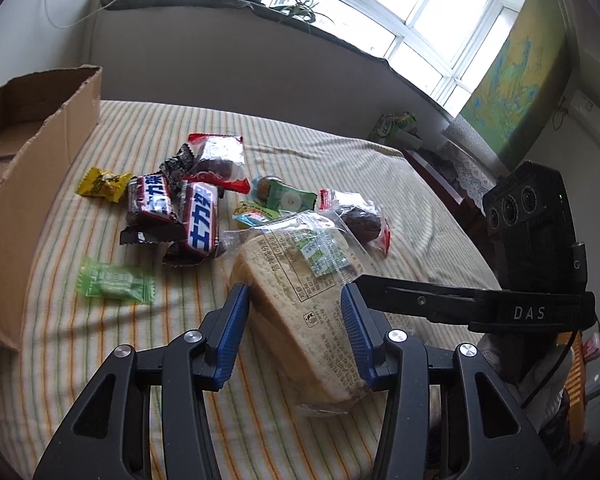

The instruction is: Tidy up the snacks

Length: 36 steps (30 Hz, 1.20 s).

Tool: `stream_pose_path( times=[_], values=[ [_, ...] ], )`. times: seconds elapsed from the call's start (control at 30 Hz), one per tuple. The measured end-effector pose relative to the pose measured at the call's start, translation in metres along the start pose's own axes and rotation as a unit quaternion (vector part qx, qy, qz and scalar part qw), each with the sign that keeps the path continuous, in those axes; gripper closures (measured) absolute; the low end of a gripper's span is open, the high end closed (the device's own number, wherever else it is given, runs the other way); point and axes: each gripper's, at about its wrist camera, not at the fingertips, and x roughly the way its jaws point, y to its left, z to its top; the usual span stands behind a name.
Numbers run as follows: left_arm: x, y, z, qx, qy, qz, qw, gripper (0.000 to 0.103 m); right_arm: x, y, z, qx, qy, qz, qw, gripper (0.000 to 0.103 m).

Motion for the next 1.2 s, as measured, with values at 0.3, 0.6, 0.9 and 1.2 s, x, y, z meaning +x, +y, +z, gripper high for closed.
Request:
stream_pose_path(
  times=[0.3,0.6,0.9,1.2],
  values=[
    [-0.007,-0.011,-0.023,0.039,0.008,0.005,0.9992,0.06,0.001,-0.001,-0.003,-0.008,0.007,-0.001,1.0,0.06],
    [-0.02,-0.018,-0.019,0.053,-0.022,0.034,0.9978,0.062,0.006,0.031,0.002,-0.041,-0.006,-0.034,0.999,0.06],
    [-0.064,-0.006,-0.003,0.045,-0.086,0.052,0.9939,0.062,0.01,0.085,0.023,-0.074,-0.037,-0.023,0.996,0.06],
    [-0.108,0.027,0.026,0.019,-0.151,0.082,0.985,0.062,0.033,0.143,0.06,-0.106,-0.044,0.013,0.993,0.06]
  ],
)
